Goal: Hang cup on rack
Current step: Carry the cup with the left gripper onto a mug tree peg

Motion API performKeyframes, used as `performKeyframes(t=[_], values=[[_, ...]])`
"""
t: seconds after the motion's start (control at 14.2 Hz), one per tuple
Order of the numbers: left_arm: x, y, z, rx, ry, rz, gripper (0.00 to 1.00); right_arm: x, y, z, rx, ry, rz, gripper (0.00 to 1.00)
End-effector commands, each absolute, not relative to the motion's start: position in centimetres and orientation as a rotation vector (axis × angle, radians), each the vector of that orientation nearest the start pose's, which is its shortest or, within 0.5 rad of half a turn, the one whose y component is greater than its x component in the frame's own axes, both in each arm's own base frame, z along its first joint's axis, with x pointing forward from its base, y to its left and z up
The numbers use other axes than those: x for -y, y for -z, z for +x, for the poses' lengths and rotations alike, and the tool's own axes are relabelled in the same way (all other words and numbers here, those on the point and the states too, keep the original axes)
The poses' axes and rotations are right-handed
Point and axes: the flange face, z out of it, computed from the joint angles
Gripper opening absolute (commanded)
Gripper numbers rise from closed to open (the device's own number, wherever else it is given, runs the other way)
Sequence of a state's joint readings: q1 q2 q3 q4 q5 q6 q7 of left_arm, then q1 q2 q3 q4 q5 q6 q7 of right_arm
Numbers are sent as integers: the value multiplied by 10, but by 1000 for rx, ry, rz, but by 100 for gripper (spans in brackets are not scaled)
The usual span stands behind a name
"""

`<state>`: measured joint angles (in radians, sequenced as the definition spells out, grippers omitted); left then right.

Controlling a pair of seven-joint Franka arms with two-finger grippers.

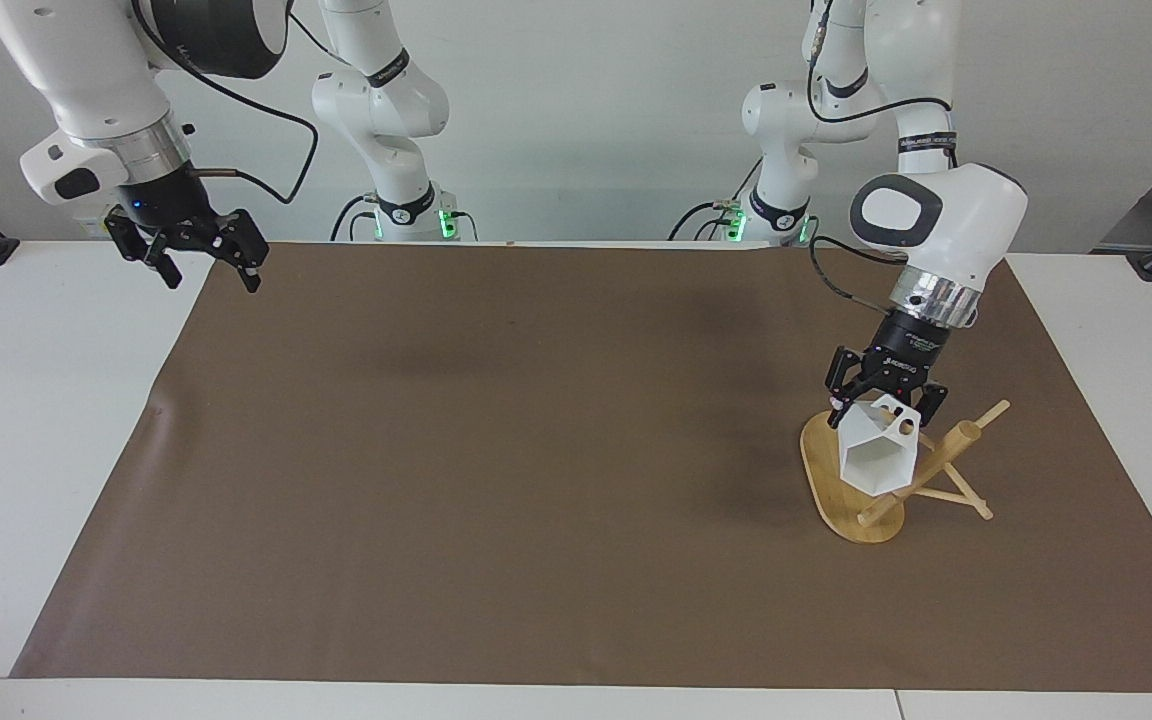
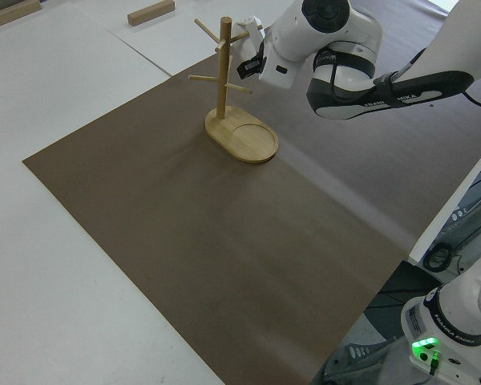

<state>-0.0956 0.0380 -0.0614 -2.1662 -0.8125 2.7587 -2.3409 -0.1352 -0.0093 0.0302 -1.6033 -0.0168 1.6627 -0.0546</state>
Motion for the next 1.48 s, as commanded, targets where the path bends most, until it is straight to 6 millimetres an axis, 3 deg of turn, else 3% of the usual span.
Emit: performKeyframes(t=[0.0,0.49,0.56,0.63,1.13,1.41], values=[[57,-430,578,-2441,388,288,0,59,-622,550,-100,95,-3162,100],[57,-427,578,-2447,391,271,0,57,-622,550,-88,95,-3163,100],[58,-427,578,-2446,388,282,24,57,-622,550,-88,92,-3163,100],[59,-428,578,-2445,391,278,99,57,-622,550,-91,92,-3162,100],[53,-433,581,-2492,471,328,100,50,-622,551,-74,95,-3162,100],[44,-457,581,-2562,433,549,100,51,-622,551,-74,93,-3161,100]])
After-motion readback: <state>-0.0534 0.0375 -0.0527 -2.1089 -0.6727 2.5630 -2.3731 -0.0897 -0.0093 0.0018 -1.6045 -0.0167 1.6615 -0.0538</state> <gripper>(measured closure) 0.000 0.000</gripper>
